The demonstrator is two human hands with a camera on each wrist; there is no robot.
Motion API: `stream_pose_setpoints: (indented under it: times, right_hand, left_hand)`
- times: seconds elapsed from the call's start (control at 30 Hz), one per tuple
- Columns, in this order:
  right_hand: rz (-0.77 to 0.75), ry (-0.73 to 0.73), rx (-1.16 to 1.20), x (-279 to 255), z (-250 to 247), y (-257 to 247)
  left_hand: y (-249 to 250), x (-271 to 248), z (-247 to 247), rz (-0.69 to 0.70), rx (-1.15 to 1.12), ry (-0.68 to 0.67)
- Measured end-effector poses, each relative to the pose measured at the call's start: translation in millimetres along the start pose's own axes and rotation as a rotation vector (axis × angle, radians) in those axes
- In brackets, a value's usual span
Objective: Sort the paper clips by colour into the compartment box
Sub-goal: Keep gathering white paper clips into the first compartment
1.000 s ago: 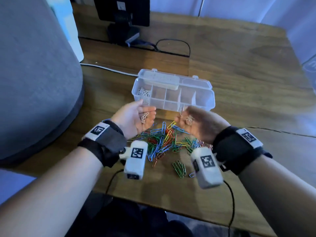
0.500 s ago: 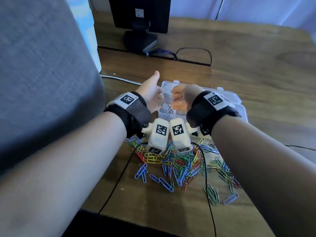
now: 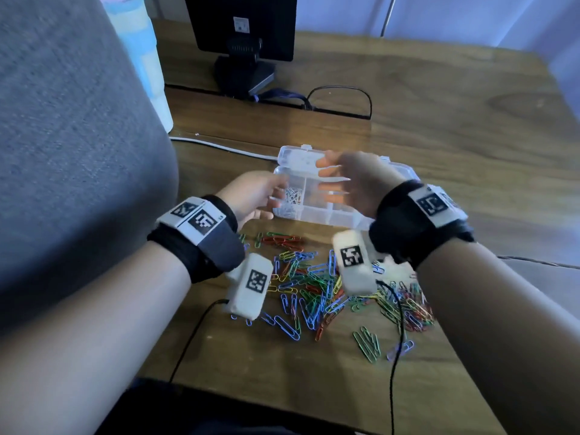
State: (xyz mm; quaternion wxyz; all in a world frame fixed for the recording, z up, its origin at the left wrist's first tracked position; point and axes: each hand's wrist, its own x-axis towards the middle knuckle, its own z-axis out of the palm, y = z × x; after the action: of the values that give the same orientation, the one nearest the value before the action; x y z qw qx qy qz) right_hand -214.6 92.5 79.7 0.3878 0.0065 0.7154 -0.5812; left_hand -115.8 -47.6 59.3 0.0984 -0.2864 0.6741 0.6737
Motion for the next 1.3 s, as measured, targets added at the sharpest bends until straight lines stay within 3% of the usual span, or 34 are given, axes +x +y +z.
stream_pose_setpoints:
  times: [0.17, 0.4, 0.57, 0.67, 0.8, 0.97, 1.13, 1.3]
  right_hand:
    - [-0.047, 0.072, -0.368, -42, -65, 59]
    - [-0.009, 0.272, -0.749, -77, -136, 128]
    - [-0.138, 0.182, -1.053, -107, -131, 173]
    - [-0.226, 0.160, -1.112, -119, -129, 197]
    - [-0.247, 0.205, -1.042, -127, -137, 201]
    - [-0.172, 0.466, -0.876, -108, -161, 184]
    - [-0.124, 0.384, -0.925, -81, -159, 182]
    - [-0.152, 0.371, -0.905, -74, -154, 183]
  left_hand:
    - [-25, -19, 47, 0.030, 0.376, -0.184]
    - [-60, -35, 133, 0.156, 0.812, -0.233]
    - [-86, -35, 173, 0.271, 1.096, -0.351]
    - [-98, -36, 172, 0.294, 1.271, -0.340]
    - [-99, -36, 157, 0.258, 1.291, -0.293]
    - [-87, -34, 175, 0.339, 1.138, -0.131]
    - [-79, -17, 202, 0.291, 1.096, -0.164]
    - [-77, -3, 200, 0.268, 1.127, -0.088]
